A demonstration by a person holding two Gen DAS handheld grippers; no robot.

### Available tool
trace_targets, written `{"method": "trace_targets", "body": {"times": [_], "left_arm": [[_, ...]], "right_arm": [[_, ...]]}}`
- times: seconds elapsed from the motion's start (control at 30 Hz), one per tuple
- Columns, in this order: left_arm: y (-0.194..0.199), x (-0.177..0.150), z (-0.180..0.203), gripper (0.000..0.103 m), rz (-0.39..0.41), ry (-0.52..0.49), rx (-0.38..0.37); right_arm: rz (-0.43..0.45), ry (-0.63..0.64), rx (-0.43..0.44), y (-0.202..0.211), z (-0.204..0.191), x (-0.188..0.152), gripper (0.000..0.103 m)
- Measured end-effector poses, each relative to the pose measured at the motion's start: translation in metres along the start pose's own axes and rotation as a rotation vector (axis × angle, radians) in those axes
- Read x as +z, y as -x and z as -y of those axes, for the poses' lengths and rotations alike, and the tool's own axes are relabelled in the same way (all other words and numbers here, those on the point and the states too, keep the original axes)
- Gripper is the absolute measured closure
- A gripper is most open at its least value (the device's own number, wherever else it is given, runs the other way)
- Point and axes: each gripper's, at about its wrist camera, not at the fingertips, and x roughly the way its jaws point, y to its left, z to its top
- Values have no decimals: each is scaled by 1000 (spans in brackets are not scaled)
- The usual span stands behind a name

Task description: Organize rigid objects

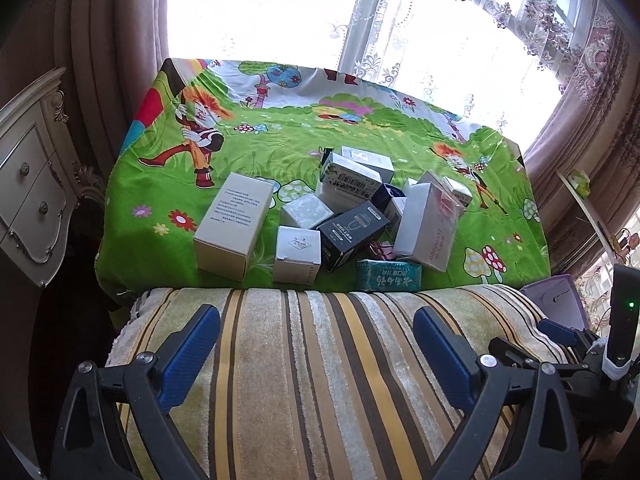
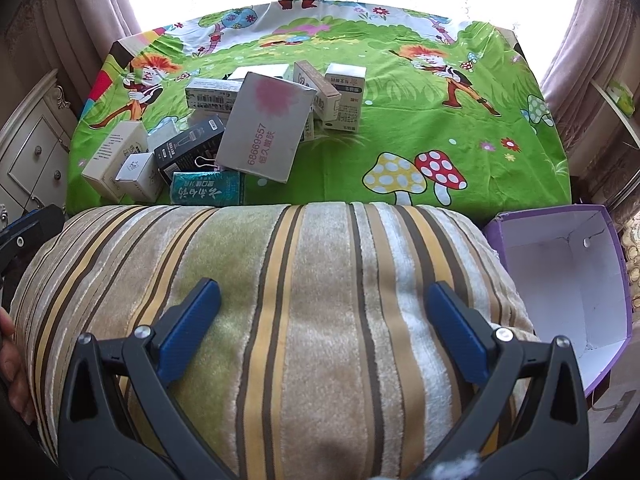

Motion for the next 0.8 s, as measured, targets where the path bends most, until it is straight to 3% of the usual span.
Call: {"method": "trace_targets", "body": {"times": [0.33,0.43,0.63,0.8], "left_arm": [[-17,27,-31,5,-54,0,36],[-25,36,-33,5,-62,-32,65],[-50,56,-44,5,-119,-63,106],[-76,65,-51,5,-172,-73,145]], "right_arm": [[-128,28,107,-4,3,24,0],[-109,19,152,-3,1,36,0],[-38,66,143,-9,-12,70,0],[-15,-2,179,-28,-19,98,0]]}}
